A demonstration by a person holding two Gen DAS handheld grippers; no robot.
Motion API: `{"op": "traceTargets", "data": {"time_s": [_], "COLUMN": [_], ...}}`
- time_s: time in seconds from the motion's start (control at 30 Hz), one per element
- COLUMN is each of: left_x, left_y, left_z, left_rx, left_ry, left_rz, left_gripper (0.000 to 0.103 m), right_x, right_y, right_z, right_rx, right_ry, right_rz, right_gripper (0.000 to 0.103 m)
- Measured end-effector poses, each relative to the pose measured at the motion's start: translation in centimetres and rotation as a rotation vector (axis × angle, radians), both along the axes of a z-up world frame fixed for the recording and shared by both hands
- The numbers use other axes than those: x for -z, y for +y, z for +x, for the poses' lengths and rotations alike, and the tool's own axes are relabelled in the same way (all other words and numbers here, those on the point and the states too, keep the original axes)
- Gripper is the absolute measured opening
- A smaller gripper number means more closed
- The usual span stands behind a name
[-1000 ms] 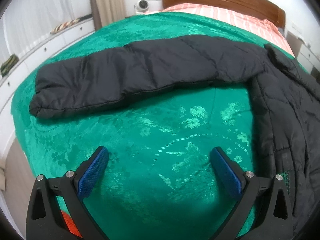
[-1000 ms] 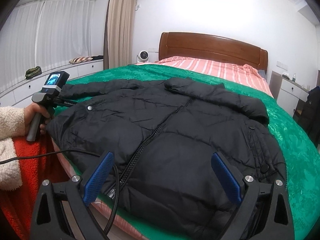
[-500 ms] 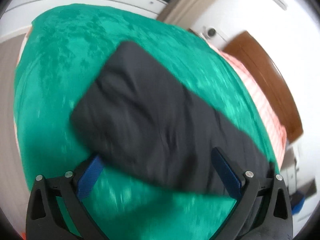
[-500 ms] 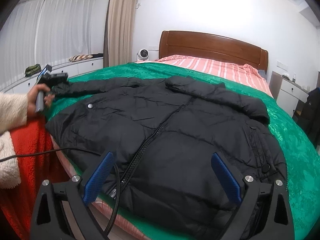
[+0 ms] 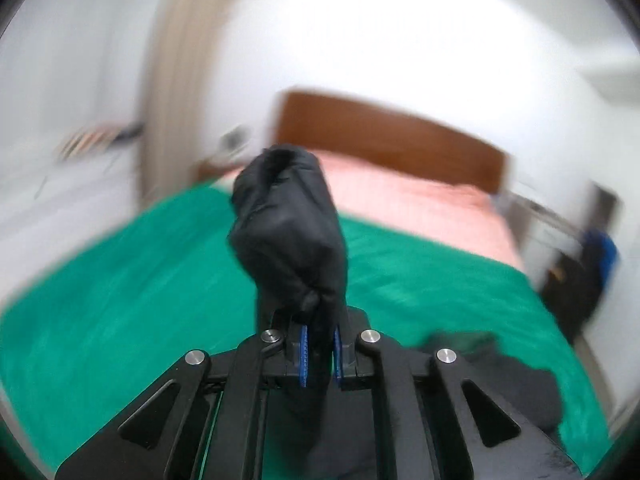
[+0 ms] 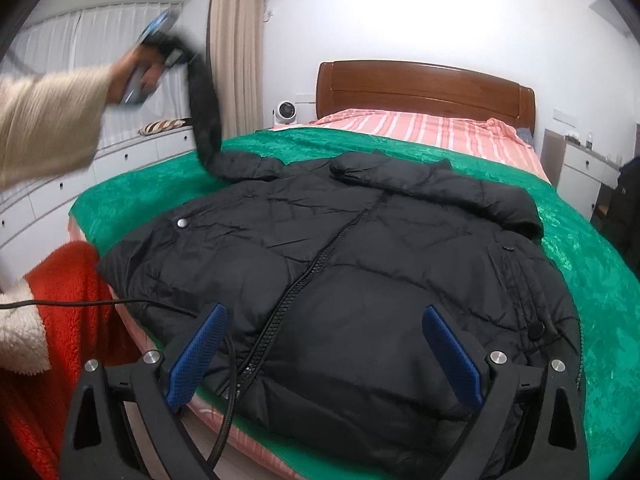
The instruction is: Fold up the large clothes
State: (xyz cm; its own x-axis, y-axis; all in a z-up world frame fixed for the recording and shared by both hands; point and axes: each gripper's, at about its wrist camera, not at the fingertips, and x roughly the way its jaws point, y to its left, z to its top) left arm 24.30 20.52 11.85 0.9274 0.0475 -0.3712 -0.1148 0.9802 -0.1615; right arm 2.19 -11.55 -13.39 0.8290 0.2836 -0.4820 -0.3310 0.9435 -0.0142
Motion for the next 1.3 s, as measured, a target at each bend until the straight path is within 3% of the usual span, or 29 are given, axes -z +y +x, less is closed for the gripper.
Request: {"op": "traceTargets", "data": {"time_s": [0.07,0.13,0.17,0.2,0.23,0.4,0.5,0.57,0.7,0.93,1.13,1.3], "left_x": [-2.1,-2.2,-1.3,0.5,2.8,15.2,19.8,21.7,22.2,21.8,22.1,22.0], "left_y": [-6.9,-13.9,-17.3,-21.2,-24.2,-31.7,-30.7,-27.9,-23.1,-13.2,-9.1,-8.6], "left_z": [1.3,2.4,3.1,4.5,5.2,4.2,2.3,1.1,-2.1,-10.2,-15.1,-15.9], "left_rx": [0.126,0.252,0.315,0.395,0.431,0.600,0.603,0.575,0.488,0.255,0.121,0.103], "left_ry": [-0.039,-0.041,-0.014,0.058,0.132,0.349,0.415,0.467,0.501,0.453,0.401,0.379], "left_rz": [0.072,0.129,0.152,0.172,0.195,0.322,0.392,0.371,0.277,0.172,0.071,0.065], "left_gripper": [0.008,0.013,0.035,0.081,0.101,0.100,0.100,0.100,0.099,0.099,0.100,0.100], "right_x": [-0.2,-0.3,-0.3,-0.4,-0.4,-0.9,-0.9,-1.0,-0.8,-0.9,-0.7,-1.0], "right_y": [-0.4,-0.6,-0.7,-0.8,-0.9,-1.6,-2.1,-2.2,-2.5,-2.0,-1.4,-1.1], "right_z": [-0.1,-0.1,-0.2,-0.2,-0.2,-1.0,-1.3,-1.1,-0.2,-0.3,-0.4,-0.8], "right_rx": [0.011,0.017,0.020,0.021,0.023,0.029,0.028,0.027,0.026,0.017,0.002,0.012], "right_ry": [-0.007,-0.008,-0.007,-0.008,-0.009,-0.027,-0.030,-0.024,0.001,-0.011,-0.010,-0.033], "right_rz": [0.007,0.011,0.012,0.012,0.012,0.017,0.021,0.031,0.063,0.047,0.029,0.013], "right_gripper": [0.097,0.097,0.097,0.097,0.097,0.097,0.097,0.097,0.097,0.097,0.097,0.097]}}
